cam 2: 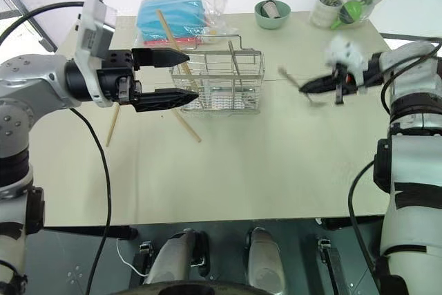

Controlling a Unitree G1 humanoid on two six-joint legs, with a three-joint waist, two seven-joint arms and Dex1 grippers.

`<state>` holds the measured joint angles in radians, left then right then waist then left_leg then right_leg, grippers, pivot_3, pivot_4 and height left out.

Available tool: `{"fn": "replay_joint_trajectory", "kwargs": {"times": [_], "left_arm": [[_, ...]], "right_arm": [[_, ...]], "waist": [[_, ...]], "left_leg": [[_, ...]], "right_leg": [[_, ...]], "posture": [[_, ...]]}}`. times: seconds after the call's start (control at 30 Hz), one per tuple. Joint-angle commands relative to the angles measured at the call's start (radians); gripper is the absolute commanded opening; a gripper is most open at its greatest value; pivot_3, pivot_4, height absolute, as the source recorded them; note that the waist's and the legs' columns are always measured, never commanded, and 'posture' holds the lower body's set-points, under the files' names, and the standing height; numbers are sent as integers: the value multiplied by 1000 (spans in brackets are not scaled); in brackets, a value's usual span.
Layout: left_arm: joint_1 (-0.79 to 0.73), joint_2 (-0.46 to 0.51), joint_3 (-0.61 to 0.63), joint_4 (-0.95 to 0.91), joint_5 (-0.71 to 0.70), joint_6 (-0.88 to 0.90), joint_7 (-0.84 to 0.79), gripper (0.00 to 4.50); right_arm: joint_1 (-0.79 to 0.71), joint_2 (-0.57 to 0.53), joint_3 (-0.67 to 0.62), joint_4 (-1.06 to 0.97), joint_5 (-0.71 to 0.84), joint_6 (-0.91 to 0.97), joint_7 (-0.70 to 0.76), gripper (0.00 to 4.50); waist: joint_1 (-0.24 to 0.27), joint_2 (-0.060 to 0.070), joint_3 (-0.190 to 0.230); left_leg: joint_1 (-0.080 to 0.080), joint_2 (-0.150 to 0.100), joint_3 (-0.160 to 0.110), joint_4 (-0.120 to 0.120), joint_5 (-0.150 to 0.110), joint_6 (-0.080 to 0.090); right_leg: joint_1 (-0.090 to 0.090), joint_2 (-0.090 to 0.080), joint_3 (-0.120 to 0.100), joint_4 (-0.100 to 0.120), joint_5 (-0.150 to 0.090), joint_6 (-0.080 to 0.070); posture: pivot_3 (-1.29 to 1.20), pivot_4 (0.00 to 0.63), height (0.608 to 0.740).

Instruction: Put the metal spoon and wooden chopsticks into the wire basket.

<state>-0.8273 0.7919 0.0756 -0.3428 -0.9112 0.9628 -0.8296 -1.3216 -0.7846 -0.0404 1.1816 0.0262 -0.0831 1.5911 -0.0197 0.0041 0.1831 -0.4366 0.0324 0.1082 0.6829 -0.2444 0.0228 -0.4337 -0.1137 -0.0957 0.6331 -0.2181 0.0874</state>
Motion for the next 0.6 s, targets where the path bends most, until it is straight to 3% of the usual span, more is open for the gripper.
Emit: {"fn": "replay_joint_trajectory", "kwargs": {"times": [0.03, 0.27, 0.6], "left_arm": [[-1, 22, 43, 17, 20, -38, -22, 4500], [-6, 14, 34, 37, 52, -68, -36, 4500], [-7, 21, 60, 18, 53, -57, -13, 4500]], "right_arm": [[-85, 33, -109, -106, 134, 193, -95, 40], [-69, 170, -144, -219, 199, 294, -270, 40], [59, 285, -95, -356, 221, 380, -355, 40]], "waist": [[1, 0, 0], [8, 0, 0], [6, -1, 0]], "left_leg": [[0, 0, 0, 0, 0, 0], [0, 0, 0, 0, 0, 0], [-3, -1, 0, 0, 0, 0]], "right_leg": [[0, 0, 0, 0, 0, 0], [0, -1, 0, 0, 0, 0], [-2, -1, 0, 0, 0, 0]], "posture": [[0, 150, 715], [0, 150, 715], [0, 150, 715]]}}
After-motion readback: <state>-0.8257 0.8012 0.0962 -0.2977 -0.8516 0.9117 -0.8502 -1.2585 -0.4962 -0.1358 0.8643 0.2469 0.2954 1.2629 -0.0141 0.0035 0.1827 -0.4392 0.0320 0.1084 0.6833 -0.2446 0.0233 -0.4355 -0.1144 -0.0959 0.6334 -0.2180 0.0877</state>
